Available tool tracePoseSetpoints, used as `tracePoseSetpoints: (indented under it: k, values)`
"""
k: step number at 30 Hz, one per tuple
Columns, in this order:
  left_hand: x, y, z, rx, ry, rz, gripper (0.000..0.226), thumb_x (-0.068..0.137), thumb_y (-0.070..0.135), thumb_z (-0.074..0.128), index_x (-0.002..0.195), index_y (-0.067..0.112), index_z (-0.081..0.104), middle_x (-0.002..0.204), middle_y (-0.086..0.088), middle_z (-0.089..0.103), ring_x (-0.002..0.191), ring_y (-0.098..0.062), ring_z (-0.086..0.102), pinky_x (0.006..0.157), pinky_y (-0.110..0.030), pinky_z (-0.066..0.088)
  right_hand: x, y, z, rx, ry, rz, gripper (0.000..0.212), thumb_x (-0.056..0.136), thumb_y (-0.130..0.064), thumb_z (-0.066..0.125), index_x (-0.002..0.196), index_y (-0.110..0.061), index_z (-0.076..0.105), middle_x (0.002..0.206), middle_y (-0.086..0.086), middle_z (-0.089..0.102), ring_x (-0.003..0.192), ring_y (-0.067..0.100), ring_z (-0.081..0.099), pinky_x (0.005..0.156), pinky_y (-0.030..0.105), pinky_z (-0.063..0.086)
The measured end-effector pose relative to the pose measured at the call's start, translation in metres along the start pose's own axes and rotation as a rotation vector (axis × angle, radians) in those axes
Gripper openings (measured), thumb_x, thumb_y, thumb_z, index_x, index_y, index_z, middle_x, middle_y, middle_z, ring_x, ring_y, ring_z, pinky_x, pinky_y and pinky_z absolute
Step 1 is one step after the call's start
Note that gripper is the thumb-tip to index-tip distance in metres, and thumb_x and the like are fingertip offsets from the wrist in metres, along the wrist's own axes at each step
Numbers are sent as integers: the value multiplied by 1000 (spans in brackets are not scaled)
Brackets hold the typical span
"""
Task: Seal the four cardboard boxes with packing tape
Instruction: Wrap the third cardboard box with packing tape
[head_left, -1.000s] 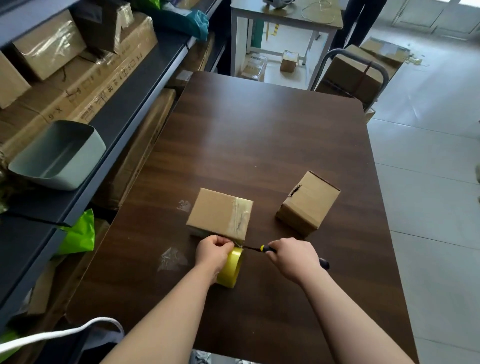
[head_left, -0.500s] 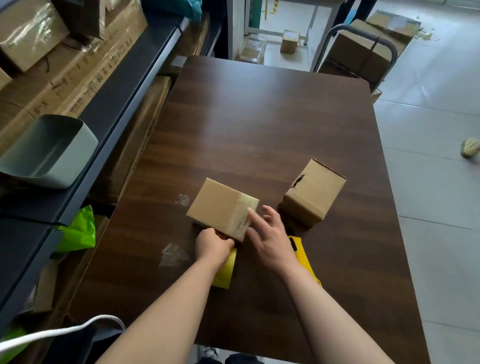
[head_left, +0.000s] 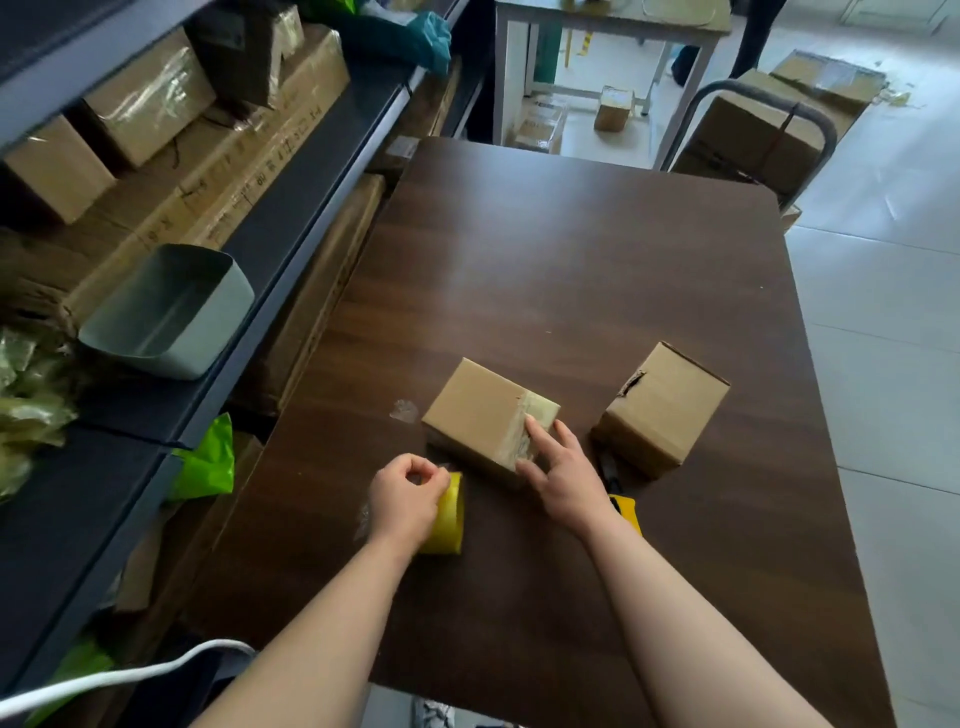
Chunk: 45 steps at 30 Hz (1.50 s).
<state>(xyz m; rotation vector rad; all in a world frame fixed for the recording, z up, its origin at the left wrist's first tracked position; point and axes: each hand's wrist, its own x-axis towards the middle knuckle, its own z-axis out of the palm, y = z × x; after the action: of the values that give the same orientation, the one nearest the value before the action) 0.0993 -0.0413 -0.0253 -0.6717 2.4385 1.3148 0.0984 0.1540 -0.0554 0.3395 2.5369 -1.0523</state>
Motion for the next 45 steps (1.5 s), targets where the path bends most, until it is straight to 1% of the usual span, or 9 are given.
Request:
tracePoseSetpoints:
  k: [7,12,17,23,28,32,36,40,45]
  values:
    - [21,7,-29,-39,184,110,21,80,17,70,76,11,50,87,-8,58,80,-24,55,63,-29,43,1,1,0,-3,3,-11,62,97,-37,55,150,-43,24,163,0,10,145,25,28,117,36,26]
    - [30,4,-42,-158,206,160,35,84,-1,61,107,20,46,102,-3,53,88,-18,54,63,-12,42,4,3,1,26,6,-11,62,96,-36,57,148,-45,26,163,-3,11,144,23,31,117,38,27]
    - [51,-13,-45,358,192,378,36,85,-3,56,110,20,45,114,-1,47,97,-20,54,73,-30,51,7,6,2,140,-24,-4,63,95,-28,60,146,-47,29,162,-7,9,143,18,32,118,38,26]
    - [60,-26,-38,791,-110,432,42,86,-8,49,117,19,39,120,-3,46,101,-25,60,74,-33,51,16,-2,-6,348,-42,26,70,92,0,56,148,-35,34,160,-7,17,144,13,26,118,29,22]
    - [54,-17,-33,867,-56,466,34,92,20,51,125,21,43,119,-1,57,105,-20,59,80,-31,51,22,-8,-12,517,-39,80,87,86,14,52,153,-34,21,144,-9,38,129,9,41,109,35,41]
    - [64,2,-22,534,110,495,40,98,33,42,136,21,43,137,-3,47,123,-19,47,98,-32,44,32,-16,-19,493,-112,73,88,79,23,43,152,-21,25,147,-4,38,137,10,35,112,33,36]
    - [75,16,-4,515,-236,428,47,97,42,42,141,24,43,139,-2,51,128,-22,47,103,-36,41,37,-26,-20,423,-115,46,73,80,19,46,145,-14,42,144,0,46,135,8,37,115,32,32]
    - [57,11,0,714,-222,423,41,89,54,48,115,24,56,110,1,65,102,-23,62,78,-32,47,39,-15,-18,346,47,56,54,90,3,52,140,-15,50,143,0,50,137,14,41,112,22,29]
    - [63,16,19,453,-182,382,38,98,41,38,123,18,55,120,-6,58,110,-25,54,90,-35,44,40,-18,-5,338,375,78,38,97,-30,55,130,-12,60,132,2,61,125,16,53,109,32,39]
